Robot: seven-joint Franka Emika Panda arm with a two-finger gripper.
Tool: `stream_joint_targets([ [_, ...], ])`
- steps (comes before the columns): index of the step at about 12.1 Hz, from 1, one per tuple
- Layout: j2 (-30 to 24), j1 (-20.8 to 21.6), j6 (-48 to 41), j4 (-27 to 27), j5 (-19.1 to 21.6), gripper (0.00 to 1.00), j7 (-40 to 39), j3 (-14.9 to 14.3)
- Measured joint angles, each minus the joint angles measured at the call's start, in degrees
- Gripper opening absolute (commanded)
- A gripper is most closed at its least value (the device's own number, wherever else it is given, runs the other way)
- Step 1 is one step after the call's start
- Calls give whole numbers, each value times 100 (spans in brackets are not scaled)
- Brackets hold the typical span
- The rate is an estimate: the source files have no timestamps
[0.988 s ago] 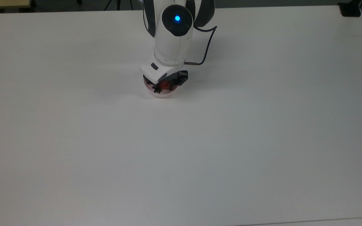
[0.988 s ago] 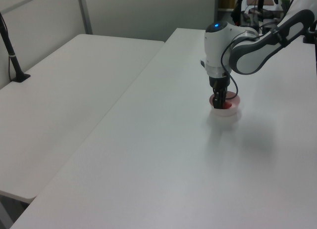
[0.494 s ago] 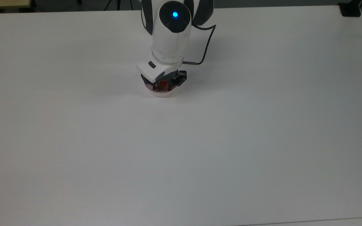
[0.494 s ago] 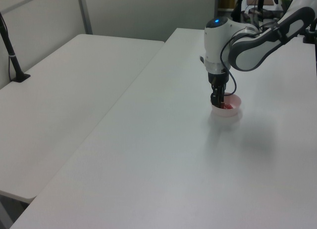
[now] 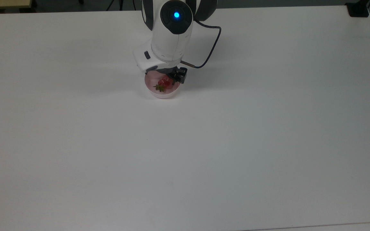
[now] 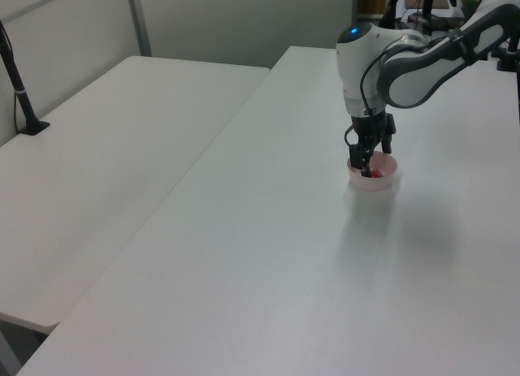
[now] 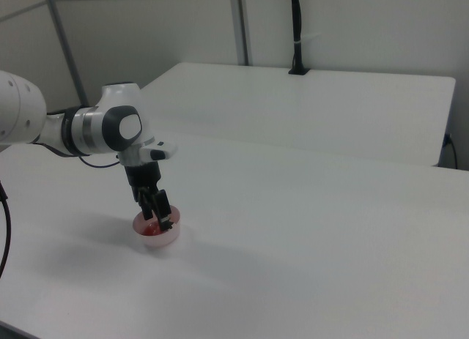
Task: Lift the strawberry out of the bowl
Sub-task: 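Close the gripper on the red strawberry inside the bowl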
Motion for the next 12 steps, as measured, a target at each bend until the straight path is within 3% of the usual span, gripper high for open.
stream_joint_targets([
  [4, -25, -15, 6, -24, 0, 100, 1438, -5],
  [12, 85, -20, 323, -37, 0, 100, 1669, 8],
])
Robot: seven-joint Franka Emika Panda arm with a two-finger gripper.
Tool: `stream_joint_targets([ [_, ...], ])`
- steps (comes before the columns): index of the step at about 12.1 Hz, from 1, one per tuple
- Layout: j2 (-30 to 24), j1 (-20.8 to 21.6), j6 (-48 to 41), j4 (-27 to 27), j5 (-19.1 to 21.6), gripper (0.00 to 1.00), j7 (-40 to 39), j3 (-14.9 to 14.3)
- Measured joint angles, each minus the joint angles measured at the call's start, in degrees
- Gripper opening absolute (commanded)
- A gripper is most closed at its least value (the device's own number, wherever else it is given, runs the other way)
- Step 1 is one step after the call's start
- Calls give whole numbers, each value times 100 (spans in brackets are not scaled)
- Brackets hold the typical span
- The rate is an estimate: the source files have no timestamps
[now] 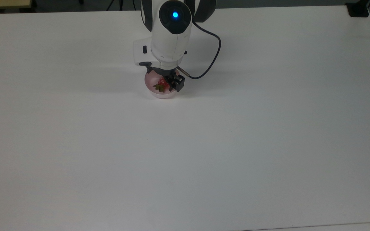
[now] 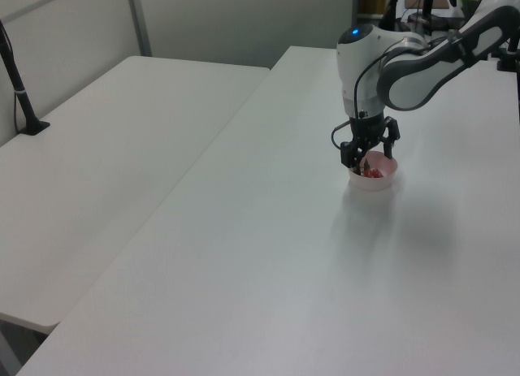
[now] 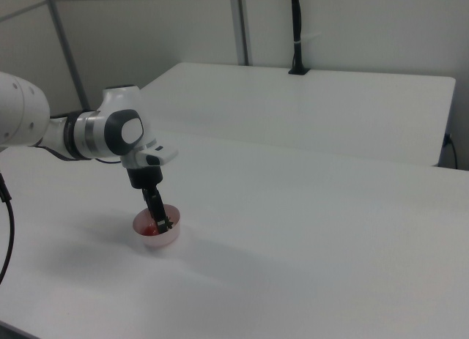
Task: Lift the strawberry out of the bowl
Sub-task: 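Close the gripper on the red strawberry inside the bowl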
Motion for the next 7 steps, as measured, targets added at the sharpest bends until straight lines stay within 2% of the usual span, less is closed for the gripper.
stream_joint_targets([
  [3, 82, 28, 83, -1, 0, 100, 115, 23],
  [5, 83, 31, 83, -1, 0, 95, 177, 127],
  [7, 86, 39, 83, -8, 0, 62, 201, 173],
])
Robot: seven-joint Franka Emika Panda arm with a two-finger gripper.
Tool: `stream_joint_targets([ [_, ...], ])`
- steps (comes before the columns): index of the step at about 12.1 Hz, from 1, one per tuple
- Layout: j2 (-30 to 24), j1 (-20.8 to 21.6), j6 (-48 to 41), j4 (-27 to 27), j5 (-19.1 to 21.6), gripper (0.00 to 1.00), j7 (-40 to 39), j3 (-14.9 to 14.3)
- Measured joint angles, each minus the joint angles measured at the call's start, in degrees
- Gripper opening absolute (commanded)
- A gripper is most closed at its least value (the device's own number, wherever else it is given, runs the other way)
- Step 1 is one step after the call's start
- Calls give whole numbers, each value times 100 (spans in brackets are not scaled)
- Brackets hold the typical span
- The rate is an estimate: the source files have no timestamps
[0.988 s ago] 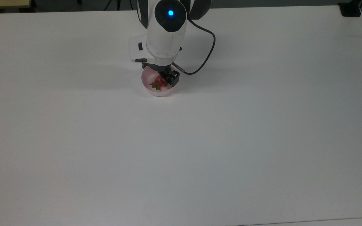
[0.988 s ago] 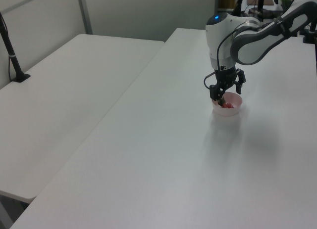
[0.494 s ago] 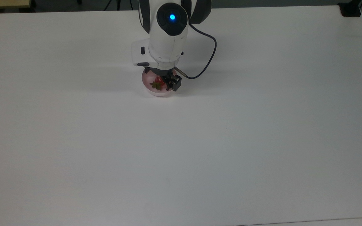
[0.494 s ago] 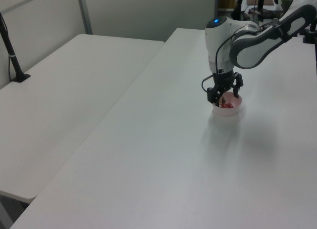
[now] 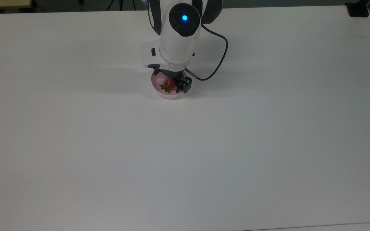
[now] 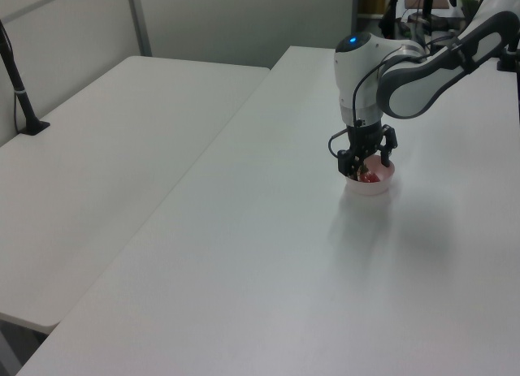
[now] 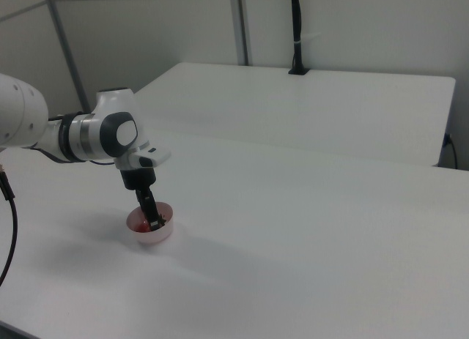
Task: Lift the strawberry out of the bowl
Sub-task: 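Close the gripper on the red strawberry inside the bowl, then lift the strawberry up out of the pink bowl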
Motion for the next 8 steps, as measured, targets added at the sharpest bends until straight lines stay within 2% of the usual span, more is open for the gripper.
stream_joint_targets([
  [1, 4, 0, 0, -10, 0, 48, 1, 2],
  [2, 11, 0, 0, -18, 0, 39, 1, 3],
  [8, 29, -28, 5, -21, 0, 38, 1, 10],
])
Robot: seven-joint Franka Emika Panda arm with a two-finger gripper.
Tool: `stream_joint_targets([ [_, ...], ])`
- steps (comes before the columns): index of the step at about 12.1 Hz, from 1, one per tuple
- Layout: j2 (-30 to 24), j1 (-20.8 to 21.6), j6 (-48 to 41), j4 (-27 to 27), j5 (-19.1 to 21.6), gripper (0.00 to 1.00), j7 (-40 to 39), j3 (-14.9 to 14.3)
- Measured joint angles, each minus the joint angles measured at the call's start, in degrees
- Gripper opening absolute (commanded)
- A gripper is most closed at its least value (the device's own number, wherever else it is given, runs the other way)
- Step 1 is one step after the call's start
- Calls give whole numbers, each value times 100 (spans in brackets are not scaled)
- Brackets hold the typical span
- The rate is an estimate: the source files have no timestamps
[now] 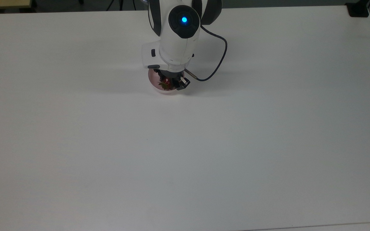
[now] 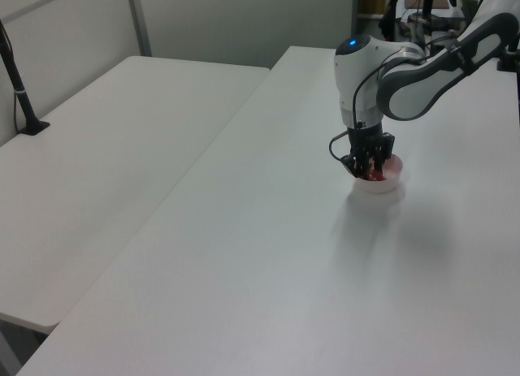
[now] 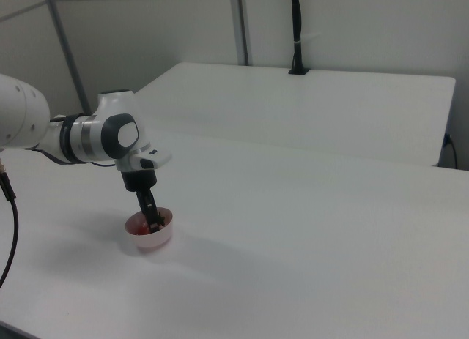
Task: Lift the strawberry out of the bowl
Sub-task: 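Lift the strawberry up out of the pink bowl, then carry the strawberry away from the bowl and lower it to the table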
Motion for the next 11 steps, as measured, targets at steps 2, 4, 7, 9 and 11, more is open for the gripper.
stream_joint_targets([
  [2, -15, -30, 0, 25, 0, 38, 0, 0],
  [4, -76, -59, 6, 78, 0, 38, 0, 0],
  [7, -213, -101, 6, 145, 0, 38, -153, 0],
  [9, -350, -166, 6, 177, 0, 38, -551, 1],
  [11, -571, -285, -66, 213, 24, 39, -1368, 0],
])
